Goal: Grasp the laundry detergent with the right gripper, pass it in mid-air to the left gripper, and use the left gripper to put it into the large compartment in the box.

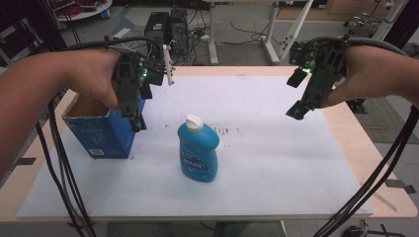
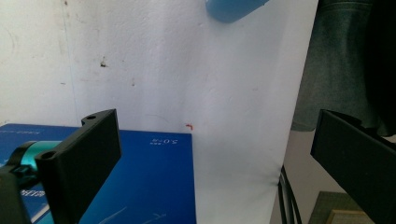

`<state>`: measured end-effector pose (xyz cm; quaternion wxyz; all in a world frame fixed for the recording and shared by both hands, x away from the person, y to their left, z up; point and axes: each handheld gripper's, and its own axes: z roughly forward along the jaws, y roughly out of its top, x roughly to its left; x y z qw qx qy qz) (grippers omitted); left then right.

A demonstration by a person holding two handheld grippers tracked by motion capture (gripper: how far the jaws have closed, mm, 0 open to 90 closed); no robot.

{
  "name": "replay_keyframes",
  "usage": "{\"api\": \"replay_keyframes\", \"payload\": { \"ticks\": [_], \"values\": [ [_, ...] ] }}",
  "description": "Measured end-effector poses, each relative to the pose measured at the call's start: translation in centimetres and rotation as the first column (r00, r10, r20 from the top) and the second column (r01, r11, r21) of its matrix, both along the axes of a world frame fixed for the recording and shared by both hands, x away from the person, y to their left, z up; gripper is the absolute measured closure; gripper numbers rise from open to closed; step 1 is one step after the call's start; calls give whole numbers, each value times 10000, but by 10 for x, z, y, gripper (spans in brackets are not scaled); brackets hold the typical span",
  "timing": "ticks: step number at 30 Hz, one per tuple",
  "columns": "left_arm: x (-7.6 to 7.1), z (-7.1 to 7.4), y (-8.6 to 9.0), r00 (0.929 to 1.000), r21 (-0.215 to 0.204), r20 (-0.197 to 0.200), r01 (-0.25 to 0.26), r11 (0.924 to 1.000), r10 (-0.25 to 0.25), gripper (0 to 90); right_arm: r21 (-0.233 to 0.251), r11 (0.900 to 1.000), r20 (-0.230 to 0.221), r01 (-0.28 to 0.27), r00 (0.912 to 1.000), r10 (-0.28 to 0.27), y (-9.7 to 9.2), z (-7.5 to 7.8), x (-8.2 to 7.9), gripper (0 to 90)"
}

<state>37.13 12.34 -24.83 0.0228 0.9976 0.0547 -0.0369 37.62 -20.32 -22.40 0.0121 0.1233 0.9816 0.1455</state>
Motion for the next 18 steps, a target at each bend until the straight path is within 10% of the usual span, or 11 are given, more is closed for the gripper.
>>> {"api": "replay_keyframes", "payload": {
  "ticks": [8,18],
  "values": [
    [2,0,2,10000,-32,-13,26,10000,-26,18,2164,9736,-464,732,9968,-646,-9,-7,-8,8],
    [2,0,3,10000,-31,-8,41,10000,-41,18,3171,9411,-846,1171,9919,-949,-8,-25,-19,8]
  ]
}}
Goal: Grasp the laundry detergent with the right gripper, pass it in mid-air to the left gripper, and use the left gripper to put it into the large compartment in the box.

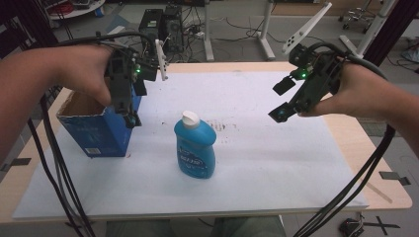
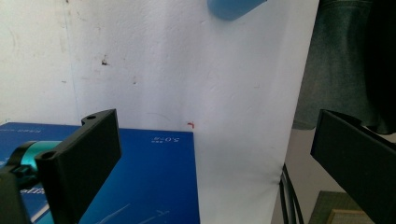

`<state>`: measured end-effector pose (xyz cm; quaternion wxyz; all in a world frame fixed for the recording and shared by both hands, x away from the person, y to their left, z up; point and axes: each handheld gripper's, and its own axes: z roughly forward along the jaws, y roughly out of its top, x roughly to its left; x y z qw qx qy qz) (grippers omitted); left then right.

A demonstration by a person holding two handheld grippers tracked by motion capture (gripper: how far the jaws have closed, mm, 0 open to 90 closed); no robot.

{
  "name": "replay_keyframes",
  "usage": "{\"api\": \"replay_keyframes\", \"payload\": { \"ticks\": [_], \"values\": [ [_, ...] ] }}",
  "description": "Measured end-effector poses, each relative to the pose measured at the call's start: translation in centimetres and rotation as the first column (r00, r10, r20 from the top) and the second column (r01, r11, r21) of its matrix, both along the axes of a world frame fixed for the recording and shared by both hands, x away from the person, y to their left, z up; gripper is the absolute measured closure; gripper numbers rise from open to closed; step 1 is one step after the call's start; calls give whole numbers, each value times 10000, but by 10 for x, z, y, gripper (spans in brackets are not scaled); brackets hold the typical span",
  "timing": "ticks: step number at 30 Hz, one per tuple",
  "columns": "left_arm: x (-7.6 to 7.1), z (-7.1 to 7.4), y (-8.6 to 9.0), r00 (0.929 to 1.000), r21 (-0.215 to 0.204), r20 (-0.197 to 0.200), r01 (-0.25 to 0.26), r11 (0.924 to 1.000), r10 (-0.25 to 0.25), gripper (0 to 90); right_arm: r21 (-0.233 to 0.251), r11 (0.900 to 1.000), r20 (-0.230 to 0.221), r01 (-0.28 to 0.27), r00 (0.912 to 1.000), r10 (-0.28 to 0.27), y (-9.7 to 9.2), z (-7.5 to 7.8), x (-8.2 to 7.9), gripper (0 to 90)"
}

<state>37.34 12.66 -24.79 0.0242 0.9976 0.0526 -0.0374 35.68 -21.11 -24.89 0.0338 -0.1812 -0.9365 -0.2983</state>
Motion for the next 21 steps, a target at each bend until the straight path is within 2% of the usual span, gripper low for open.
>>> {"api": "replay_keyframes", "payload": {
  "ticks": [1,5,8,12,16,21],
  "values": [
    [0,0,0,10000,-8,-10,-4,10000,4,18,234,9997,30,-8,10000,8,2,-5,-2,8],
    [0,-1,1,10000,-10,-9,7,10000,-7,17,500,9987,-72,34,10000,-30,5,-11,-5,8],
    [-1,-1,2,10000,-32,18,-20,10000,20,18,743,9972,50,26,10000,-30,10,-21,-8,8],
    [-2,-1,2,10000,-49,32,19,10000,-19,17,897,9960,107,-19,9999,10,17,-32,-11,8],
    [-3,-1,2,10000,-33,18,52,10000,-52,18,1158,9932,-22,-60,10000,63,25,-44,-14,8],
    [-5,-1,3,10000,-100,17,17,9999,-17,17,1260,9918,-41,-204,9998,211,34,-57,-17,8]
  ]
}}
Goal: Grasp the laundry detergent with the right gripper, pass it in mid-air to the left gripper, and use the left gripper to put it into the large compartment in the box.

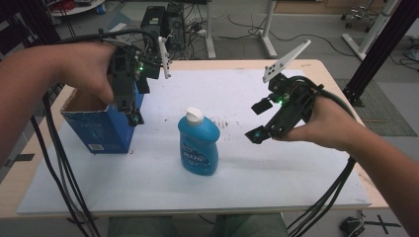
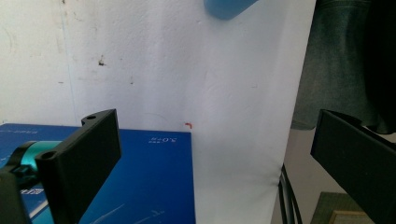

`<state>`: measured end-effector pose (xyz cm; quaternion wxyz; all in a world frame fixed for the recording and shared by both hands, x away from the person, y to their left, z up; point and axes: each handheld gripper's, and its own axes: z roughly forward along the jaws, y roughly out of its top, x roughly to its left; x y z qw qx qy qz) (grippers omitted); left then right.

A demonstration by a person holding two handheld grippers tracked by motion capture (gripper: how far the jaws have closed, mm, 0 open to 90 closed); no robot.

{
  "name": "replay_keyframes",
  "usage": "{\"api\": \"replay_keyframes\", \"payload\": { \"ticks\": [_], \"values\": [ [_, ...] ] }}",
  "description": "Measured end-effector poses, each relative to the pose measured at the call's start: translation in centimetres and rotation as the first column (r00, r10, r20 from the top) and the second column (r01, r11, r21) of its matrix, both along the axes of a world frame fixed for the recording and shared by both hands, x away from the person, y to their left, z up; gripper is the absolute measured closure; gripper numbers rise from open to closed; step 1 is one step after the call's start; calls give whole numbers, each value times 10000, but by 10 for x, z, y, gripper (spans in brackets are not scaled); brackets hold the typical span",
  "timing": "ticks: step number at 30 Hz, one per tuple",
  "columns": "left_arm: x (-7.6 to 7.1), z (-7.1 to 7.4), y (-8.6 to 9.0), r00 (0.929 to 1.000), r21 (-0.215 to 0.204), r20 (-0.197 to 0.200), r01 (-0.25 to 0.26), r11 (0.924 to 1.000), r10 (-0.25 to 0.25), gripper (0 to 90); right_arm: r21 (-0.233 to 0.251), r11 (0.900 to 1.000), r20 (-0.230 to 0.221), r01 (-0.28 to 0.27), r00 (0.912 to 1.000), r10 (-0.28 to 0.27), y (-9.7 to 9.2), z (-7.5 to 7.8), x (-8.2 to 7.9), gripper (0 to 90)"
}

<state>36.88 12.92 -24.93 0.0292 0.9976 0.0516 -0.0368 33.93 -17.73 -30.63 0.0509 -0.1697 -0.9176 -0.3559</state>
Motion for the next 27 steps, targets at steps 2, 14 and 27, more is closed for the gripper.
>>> {"api": "replay_keyframes", "payload": {
  "ticks": [2,14,27],
  "values": [
    [0,-1,0,10000,8,13,-11,10000,11,18,-18,10000,-27,-78,10000,78,7,-11,-3,8],
    [-2,0,1,10000,-58,51,-25,10000,25,17,124,9996,107,-256,9996,255,36,-41,-10,8],
    [-3,-4,6,10000,-168,61,-32,9999,33,18,1081,9941,537,64,9985,-123,61,-77,-20,9]
  ]
}}
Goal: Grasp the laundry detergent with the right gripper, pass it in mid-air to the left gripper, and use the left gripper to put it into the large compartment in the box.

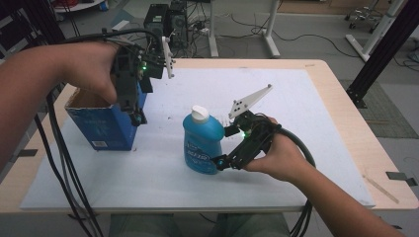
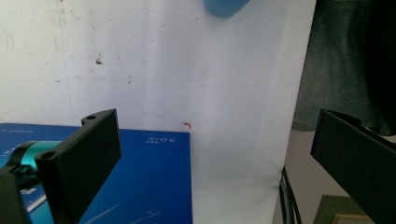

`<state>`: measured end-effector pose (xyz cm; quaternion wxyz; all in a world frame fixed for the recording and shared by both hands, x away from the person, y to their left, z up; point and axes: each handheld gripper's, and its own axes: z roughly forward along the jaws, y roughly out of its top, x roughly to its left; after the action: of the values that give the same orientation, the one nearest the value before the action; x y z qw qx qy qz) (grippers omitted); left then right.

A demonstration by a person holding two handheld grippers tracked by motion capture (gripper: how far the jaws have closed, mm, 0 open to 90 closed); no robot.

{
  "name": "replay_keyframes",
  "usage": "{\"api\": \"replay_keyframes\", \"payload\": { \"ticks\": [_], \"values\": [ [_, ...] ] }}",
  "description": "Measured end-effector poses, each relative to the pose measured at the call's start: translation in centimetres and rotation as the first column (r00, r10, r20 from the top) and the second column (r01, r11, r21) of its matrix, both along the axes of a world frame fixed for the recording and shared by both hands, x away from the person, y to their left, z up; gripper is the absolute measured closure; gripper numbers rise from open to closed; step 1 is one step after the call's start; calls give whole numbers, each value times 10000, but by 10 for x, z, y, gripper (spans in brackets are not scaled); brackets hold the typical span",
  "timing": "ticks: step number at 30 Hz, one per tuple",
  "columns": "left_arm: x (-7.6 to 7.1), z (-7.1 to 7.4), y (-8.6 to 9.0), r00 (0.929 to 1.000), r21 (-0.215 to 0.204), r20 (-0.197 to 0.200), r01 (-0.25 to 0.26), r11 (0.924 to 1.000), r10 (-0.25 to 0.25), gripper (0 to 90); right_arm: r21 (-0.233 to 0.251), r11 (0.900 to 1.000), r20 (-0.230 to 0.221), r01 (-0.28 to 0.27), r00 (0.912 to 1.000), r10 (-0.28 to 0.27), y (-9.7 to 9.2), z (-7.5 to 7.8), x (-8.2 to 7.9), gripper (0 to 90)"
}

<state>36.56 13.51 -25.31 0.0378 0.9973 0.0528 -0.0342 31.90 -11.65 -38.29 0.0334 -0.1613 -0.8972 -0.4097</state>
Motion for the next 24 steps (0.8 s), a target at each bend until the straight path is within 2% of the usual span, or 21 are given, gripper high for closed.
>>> {"api": "replay_keyframes", "payload": {
  "ticks": [1,4,12,24],
  "values": [
    [0,0,0,10000,12,-8,9,10000,-9,18,217,9997,146,108,9998,-111,3,-3,-2,9],
    [0,-1,1,10000,8,-23,-20,10000,20,17,492,9986,220,206,9995,-217,7,-7,-3,8],
    [0,-3,3,10000,29,-58,-38,10000,38,18,1023,9935,429,506,9976,-552,18,-15,-5,9],
    [0,-3,4,10000,79,-54,-71,9999,72,17,1352,9873,869,833,9916,-956,23,-18,-5,34]
  ]
}}
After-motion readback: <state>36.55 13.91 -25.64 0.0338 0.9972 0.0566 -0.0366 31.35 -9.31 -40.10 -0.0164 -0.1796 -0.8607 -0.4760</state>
